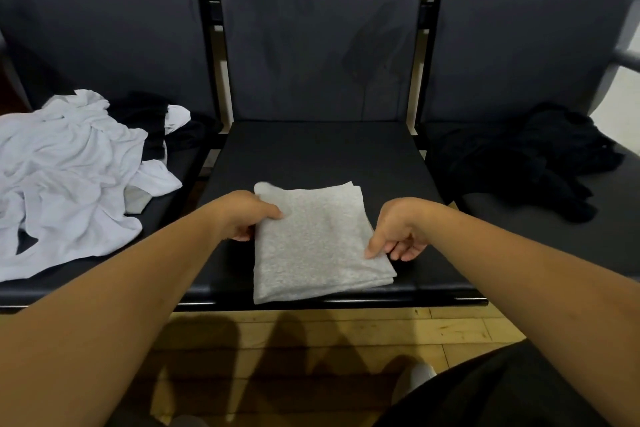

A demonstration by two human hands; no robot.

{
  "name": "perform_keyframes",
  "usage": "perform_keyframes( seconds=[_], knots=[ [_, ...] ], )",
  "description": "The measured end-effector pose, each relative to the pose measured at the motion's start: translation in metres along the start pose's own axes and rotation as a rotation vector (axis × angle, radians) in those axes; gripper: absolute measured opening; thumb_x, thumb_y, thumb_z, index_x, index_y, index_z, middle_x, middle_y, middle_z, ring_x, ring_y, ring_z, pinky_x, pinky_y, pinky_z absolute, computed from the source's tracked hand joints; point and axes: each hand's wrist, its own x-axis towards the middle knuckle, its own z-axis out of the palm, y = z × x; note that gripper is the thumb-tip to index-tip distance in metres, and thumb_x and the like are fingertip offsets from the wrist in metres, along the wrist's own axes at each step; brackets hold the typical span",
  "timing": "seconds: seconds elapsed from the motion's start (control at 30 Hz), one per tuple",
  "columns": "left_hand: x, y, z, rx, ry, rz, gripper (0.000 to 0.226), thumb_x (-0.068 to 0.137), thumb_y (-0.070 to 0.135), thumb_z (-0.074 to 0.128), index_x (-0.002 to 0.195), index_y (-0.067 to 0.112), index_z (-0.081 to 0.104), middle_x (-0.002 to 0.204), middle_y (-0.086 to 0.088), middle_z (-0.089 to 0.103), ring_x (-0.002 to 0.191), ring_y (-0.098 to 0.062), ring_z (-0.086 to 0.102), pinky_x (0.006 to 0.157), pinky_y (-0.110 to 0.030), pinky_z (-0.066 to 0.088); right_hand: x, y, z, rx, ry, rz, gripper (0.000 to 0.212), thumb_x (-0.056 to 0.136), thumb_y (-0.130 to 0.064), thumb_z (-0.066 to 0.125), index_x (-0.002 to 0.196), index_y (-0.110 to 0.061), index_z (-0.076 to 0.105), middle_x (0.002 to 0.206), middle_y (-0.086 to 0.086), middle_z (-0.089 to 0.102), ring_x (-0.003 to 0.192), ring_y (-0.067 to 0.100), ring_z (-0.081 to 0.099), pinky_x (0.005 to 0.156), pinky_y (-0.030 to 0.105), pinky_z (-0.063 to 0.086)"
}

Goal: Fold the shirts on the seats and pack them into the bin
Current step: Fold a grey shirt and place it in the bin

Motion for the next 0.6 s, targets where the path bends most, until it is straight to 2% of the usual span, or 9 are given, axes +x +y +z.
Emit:
perform_keyframes(
  seconds=[0.1,0.2,0.27,0.33,0.4,0.47,0.53,0.6],
  knots=[
    [-0.015,0.009,0.001,-0.352,-0.138,0.117,0.038,0.091,0.019,0.070,0.127,0.011,0.063,0.118,-0.011,0.072,0.106,-0.027,0.071,0.091,-0.043,0.057,0.001,0.001,0.001,0.204,0.102,-0.119,0.036,0.083,-0.027,0.083,0.107,-0.008,0.064,0.100,0.005,0.066,0.086,0.017,0.064,0.078,0.033,0.058],
    [-0.037,0.025,-0.002,-0.554,-0.210,0.173,0.039,0.090,0.024,0.069,0.127,0.013,0.064,0.119,-0.012,0.073,0.109,-0.030,0.070,0.089,-0.047,0.056,0.002,-0.006,0.002,0.552,0.143,-0.297,0.070,0.080,-0.045,0.082,0.129,-0.003,0.056,0.118,0.013,0.065,0.102,0.022,0.065,0.084,0.035,0.057],
    [-0.051,0.032,-0.008,-0.648,-0.238,0.217,0.044,0.087,0.027,0.070,0.128,0.012,0.064,0.120,-0.013,0.073,0.109,-0.032,0.071,0.090,-0.050,0.055,0.002,-0.012,0.003,0.747,0.093,-0.356,0.091,0.076,-0.054,0.081,0.143,-0.004,0.046,0.131,0.016,0.061,0.112,0.025,0.063,0.093,0.039,0.055],
    [-0.065,0.035,-0.016,-0.729,-0.265,0.291,0.048,0.085,0.026,0.066,0.130,0.011,0.063,0.123,-0.014,0.071,0.111,-0.032,0.070,0.092,-0.050,0.054,0.000,-0.021,0.002,0.923,-0.050,-0.395,0.097,0.073,-0.061,0.077,0.145,-0.005,0.043,0.133,0.017,0.062,0.117,0.027,0.064,0.101,0.043,0.052],
    [-0.076,0.036,-0.026,-0.805,-0.286,0.367,0.041,0.089,0.025,0.058,0.128,0.011,0.064,0.122,-0.013,0.071,0.108,-0.030,0.070,0.091,-0.049,0.054,-0.005,-0.031,0.005,1.038,-0.231,-0.454,0.092,0.072,-0.067,0.069,0.139,-0.006,0.051,0.128,0.014,0.068,0.116,0.028,0.067,0.100,0.044,0.051],
    [-0.084,0.032,-0.040,-0.853,-0.281,0.425,0.034,0.094,0.023,0.050,0.121,0.013,0.067,0.114,-0.010,0.074,0.101,-0.028,0.072,0.085,-0.046,0.056,-0.012,-0.041,0.012,1.081,-0.340,-0.525,0.083,0.075,-0.070,0.062,0.132,-0.010,0.063,0.126,0.012,0.070,0.116,0.029,0.068,0.096,0.044,0.051],
    [-0.091,0.025,-0.056,-0.854,-0.227,0.441,0.034,0.090,0.025,0.053,0.119,0.015,0.067,0.109,-0.009,0.074,0.096,-0.026,0.073,0.081,-0.044,0.057,-0.020,-0.057,0.017,1.106,-0.368,-0.591,0.069,0.080,-0.060,0.069,0.132,-0.014,0.066,0.127,0.012,0.069,0.116,0.030,0.068,0.096,0.046,0.052],
    [-0.095,0.013,-0.075,-0.830,-0.147,0.402,0.037,0.086,0.029,0.060,0.119,0.015,0.068,0.106,-0.008,0.074,0.092,-0.024,0.074,0.078,-0.041,0.057,-0.030,-0.080,0.020,1.130,-0.342,-0.659,0.054,0.085,-0.039,0.076,0.131,-0.012,0.065,0.126,0.013,0.070,0.113,0.031,0.069,0.095,0.047,0.053]
  ],
)
